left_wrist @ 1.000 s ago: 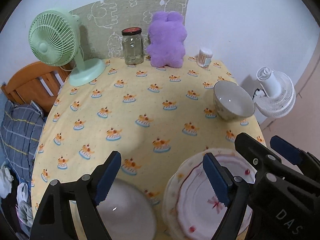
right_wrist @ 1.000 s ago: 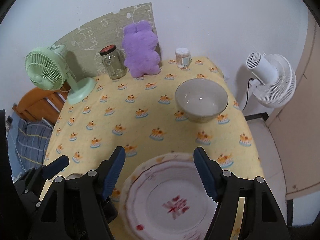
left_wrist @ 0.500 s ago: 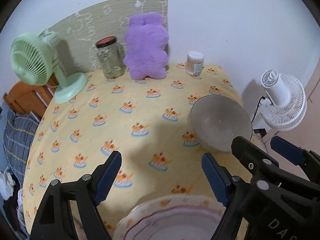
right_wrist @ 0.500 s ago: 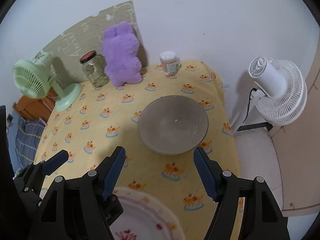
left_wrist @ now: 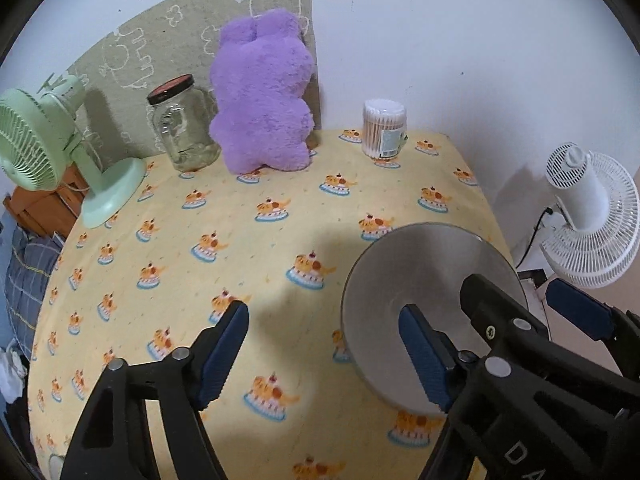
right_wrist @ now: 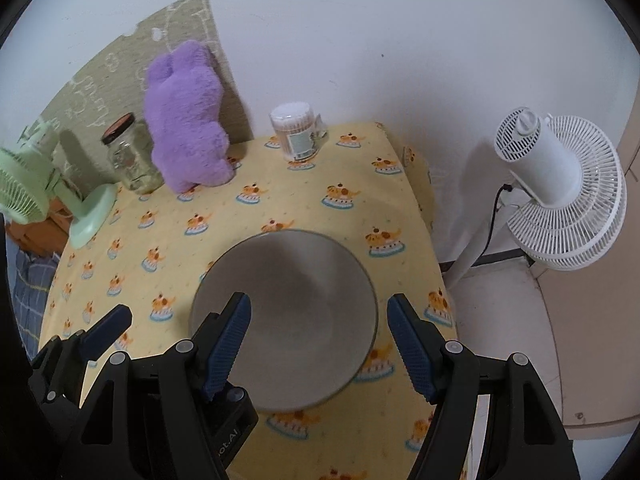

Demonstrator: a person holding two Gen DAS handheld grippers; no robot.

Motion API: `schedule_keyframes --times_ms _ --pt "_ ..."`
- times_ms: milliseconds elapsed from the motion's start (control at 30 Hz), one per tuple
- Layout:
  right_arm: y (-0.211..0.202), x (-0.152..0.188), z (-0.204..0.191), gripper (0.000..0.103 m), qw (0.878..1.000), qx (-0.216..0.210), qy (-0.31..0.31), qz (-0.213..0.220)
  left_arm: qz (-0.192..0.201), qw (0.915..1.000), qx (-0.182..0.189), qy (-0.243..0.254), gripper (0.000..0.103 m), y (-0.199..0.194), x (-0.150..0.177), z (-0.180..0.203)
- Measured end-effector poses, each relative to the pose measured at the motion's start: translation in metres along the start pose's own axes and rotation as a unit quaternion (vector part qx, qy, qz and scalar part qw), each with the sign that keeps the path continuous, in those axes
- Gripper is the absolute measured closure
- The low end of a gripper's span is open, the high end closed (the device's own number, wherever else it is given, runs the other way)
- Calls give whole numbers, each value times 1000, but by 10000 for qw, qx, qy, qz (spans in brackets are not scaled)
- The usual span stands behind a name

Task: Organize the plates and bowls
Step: 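Move both tools to the floral bowl by the white fan and grasp its rim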

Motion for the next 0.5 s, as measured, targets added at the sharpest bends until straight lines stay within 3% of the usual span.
schedule_keyframes --times_ms 167,200,267,333,500 --pt "21 -6 11 38 9998 107 172 -3 -141 9997 163 -67 40 25 -3 10" --pt "25 -7 13 40 9997 96 203 -13 -160 9997 184 -85 48 27 -2 11" --pt "31 -7 16 59 9996 126 269 -18 -201 9996 203 -88 57 32 -1 15" --pt "36 -5 18 66 9994 105 311 -120 -242 9994 228 -75 63 36 0 17" --pt "37 -4 22 72 9992 142 353 -115 -363 9984 440 -12 69 38 3 24"
Point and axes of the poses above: each gripper's, at about its wrist camera, not at the fingertips, and y roughly the way its jaws point, z to its right, x to its underside, the point moved 9 cm from there along y, roughly the way its jaws point, and after that the axes turned 1 degree about y, right-handed, at the moved point
